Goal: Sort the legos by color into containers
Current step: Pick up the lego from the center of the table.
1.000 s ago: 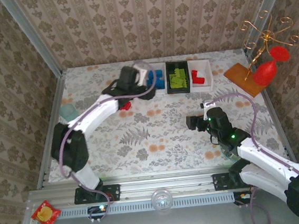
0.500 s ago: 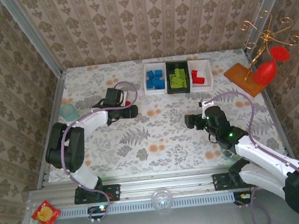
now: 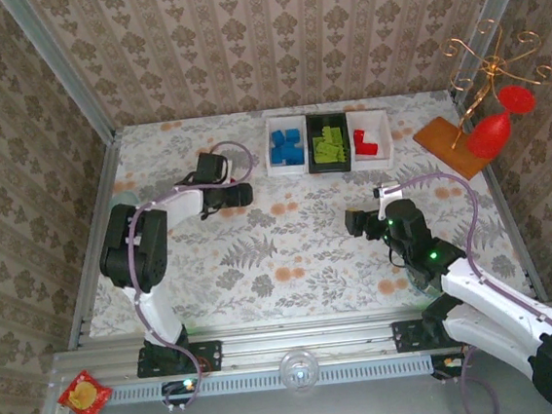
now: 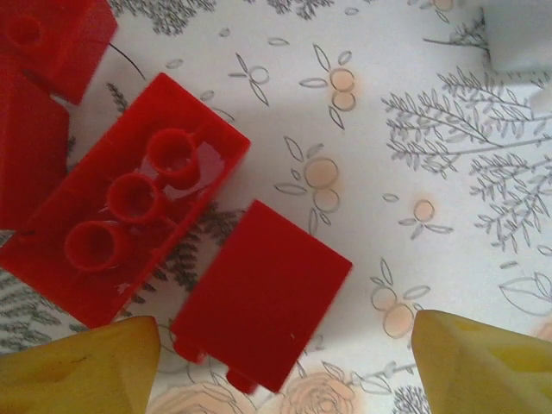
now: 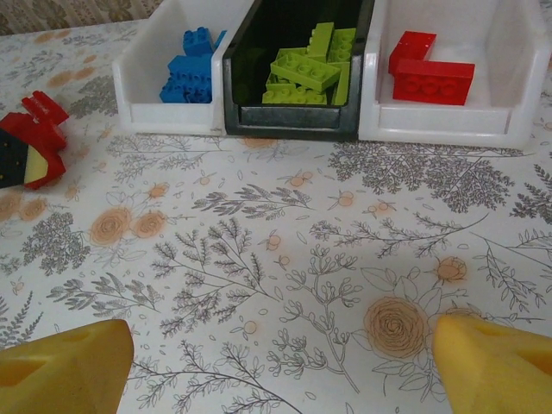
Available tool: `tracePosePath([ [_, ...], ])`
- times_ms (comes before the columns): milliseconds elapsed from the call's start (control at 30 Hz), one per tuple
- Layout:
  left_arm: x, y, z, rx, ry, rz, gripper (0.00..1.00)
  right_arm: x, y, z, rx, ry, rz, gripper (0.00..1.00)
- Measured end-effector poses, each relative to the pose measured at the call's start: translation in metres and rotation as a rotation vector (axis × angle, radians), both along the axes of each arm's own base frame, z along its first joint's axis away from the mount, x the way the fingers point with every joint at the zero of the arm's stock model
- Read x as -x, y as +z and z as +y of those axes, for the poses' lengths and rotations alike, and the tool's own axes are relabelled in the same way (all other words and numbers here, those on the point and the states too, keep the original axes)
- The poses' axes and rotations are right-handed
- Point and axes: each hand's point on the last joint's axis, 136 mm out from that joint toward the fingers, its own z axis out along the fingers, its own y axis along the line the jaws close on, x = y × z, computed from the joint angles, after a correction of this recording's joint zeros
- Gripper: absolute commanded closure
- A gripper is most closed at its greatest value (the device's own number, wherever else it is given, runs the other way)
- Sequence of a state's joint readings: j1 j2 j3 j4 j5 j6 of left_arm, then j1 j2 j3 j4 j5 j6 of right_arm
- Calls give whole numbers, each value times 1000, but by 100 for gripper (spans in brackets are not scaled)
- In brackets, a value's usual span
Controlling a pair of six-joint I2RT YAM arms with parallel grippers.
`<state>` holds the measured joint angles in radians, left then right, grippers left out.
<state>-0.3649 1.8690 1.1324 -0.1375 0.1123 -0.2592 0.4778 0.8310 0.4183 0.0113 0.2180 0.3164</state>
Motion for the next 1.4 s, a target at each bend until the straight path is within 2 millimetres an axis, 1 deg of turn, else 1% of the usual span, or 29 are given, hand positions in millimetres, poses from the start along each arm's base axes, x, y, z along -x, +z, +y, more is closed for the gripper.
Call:
tracePosePath([
  [200, -18, -4, -7, 5, -2, -3, 23, 0, 0, 0, 1, -1, 0, 9],
  [333, -21, -10, -15, 7, -26, 10, 25, 0, 0, -1, 2, -3, 0, 9],
  [467, -17, -11, -22, -39, -67, 13, 30, 0, -1, -1, 2, -5, 1, 9],
  [700, -6, -16, -41, -123, -155, 18, 47, 0, -2, -1, 4, -5, 4, 9],
  [800, -6, -18, -45, -155, -169, 12, 54, 0, -2, -1, 5, -6, 5, 9],
  [900, -4, -19, -56, -168, -191, 2, 59, 0, -2, -1, 5, -5, 6, 9],
  [967, -1, -17, -64, -178, -209, -7, 61, 0, -2, -1, 5, -6, 6, 9],
  [1067, 10, -16, -85, -185, -253, -22, 62, -1, -2, -4, 11, -16, 5, 8],
  [1133, 21, -12, -106, -172, -300, -37, 63, 0, -2, -10, 20, -40, 4, 8],
  [1233, 39, 5, -146, -112, -381, -75, 64, 1, 5, -29, 28, -114, -21, 7],
  [1267, 42, 16, -162, -82, -411, -99, 64, 2, 10, -36, 24, -144, -39, 7],
  [1300, 43, 31, -181, -47, -439, -134, 64, 4, 13, -44, 17, -174, -57, 7],
  [1333, 43, 43, -195, -18, -457, -163, 64, 7, 16, -51, 6, -200, -74, 7],
  [1400, 38, 79, -227, 56, -494, -245, 64, 13, 20, -63, -10, -247, -105, 7],
])
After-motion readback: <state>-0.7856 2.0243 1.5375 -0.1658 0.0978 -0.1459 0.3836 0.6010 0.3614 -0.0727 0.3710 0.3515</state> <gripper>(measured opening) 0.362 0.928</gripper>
